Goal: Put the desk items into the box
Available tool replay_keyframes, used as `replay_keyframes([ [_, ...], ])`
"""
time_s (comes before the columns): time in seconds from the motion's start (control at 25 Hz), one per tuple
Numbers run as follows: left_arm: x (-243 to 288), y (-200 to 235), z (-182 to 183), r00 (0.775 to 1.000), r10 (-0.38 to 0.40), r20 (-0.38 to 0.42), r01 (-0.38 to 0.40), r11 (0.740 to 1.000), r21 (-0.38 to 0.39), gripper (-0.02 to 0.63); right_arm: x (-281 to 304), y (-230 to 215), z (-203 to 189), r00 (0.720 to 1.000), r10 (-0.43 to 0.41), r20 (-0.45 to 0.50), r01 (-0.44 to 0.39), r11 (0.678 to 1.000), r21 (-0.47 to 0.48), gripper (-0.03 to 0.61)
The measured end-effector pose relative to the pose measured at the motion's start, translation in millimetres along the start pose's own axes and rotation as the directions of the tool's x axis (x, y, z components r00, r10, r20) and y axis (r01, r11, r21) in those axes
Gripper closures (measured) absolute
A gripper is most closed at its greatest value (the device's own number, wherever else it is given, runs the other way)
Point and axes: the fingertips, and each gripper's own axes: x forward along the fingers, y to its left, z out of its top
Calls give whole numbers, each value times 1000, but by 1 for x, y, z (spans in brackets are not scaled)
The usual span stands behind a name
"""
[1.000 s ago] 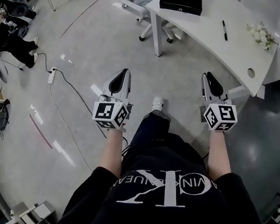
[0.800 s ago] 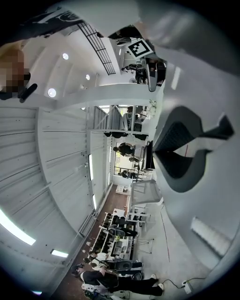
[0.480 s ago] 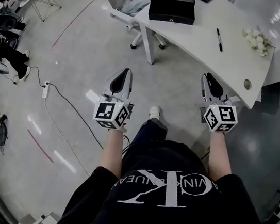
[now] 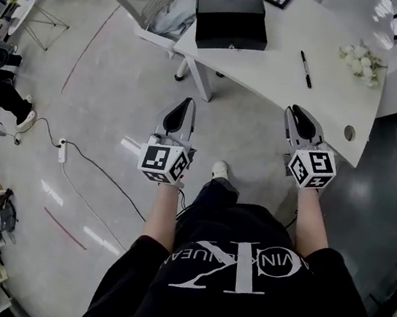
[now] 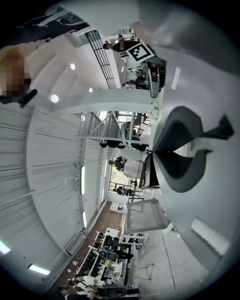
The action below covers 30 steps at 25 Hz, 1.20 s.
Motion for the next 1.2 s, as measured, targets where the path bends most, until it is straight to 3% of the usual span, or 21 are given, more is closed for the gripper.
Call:
replay_keyframes([
  [0.36, 68, 16, -9, 992, -118, -41, 119, 992, 31, 603, 51, -27, -1, 998, -64, -24, 64, 998, 1, 557],
  [0.56, 92, 16, -18, 985, -163, -57, 164, 987, 2, 603, 62, -37, -7, 995, -88, -55, 88, 996, -6, 557],
  [1.2, 192, -40, -31, 943, -306, -127, 305, 952, -30, 603, 82, -121, -33, 958, -171, -230, 161, 985, -62, 557],
])
